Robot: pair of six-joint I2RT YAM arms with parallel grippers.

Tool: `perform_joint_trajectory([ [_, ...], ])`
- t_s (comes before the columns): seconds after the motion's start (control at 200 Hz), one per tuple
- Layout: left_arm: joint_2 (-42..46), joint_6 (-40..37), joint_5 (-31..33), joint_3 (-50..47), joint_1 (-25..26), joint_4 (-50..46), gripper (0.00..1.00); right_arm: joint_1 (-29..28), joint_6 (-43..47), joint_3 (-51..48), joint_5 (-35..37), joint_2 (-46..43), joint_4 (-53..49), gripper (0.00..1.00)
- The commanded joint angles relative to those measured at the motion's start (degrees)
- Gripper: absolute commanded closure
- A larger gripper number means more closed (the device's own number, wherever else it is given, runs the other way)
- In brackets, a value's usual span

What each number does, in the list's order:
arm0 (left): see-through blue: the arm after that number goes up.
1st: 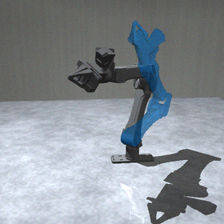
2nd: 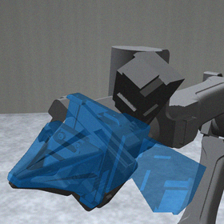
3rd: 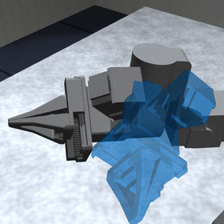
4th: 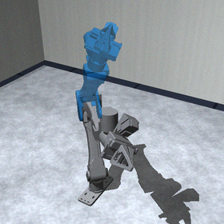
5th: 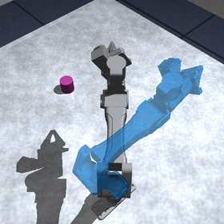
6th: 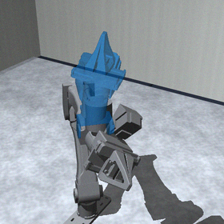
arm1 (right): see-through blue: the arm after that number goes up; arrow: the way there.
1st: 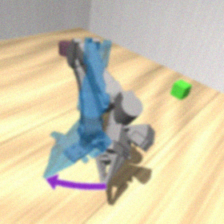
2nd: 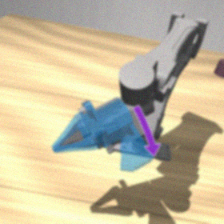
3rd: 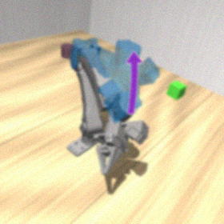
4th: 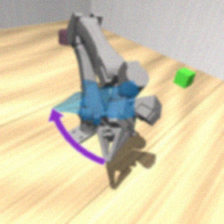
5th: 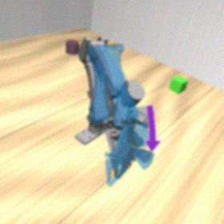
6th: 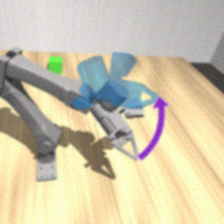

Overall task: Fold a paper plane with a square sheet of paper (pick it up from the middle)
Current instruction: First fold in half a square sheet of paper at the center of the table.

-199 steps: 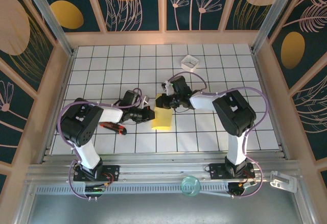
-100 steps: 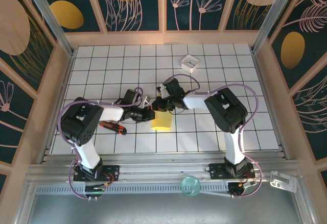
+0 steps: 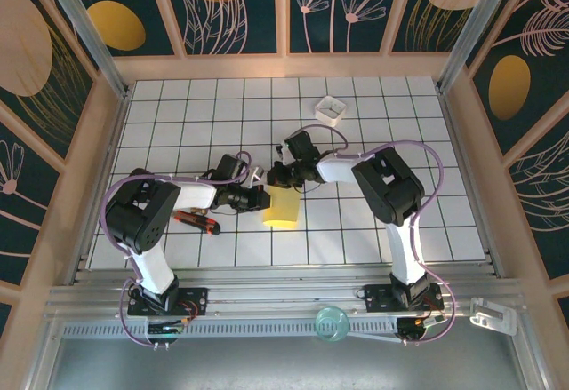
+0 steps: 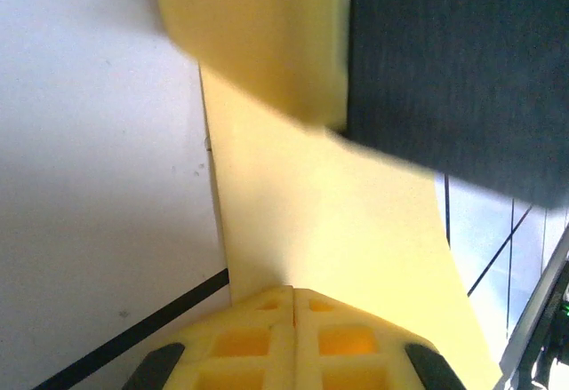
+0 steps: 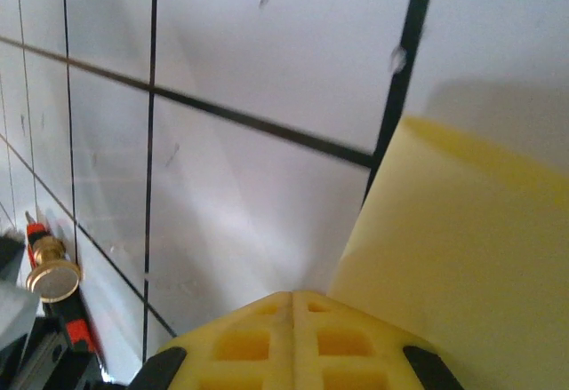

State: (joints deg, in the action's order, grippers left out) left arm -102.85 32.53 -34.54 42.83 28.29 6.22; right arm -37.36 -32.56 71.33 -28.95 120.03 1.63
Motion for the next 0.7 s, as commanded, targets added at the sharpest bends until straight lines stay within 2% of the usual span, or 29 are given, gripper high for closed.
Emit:
perform_joint_trajectory([
  [0.0, -6.5, -3.5, 14.0, -4.2, -0.3, -13.6, 1.0, 2.4, -0.9, 2.3, 5.5, 2.6, -1.3, 1.0],
  [0.41, -6.7, -3.5, 14.1, -4.6, 0.2, -13.4, 1.0, 5.7, -1.4, 6.6, 8.6, 5.9, -2.4, 1.0],
  [0.696, -6.5, -3.0, 14.0, -5.3, 0.9, -12.5, 1.0, 5.6, -1.0, 9.5, 10.4, 8.6, -3.0, 1.0],
])
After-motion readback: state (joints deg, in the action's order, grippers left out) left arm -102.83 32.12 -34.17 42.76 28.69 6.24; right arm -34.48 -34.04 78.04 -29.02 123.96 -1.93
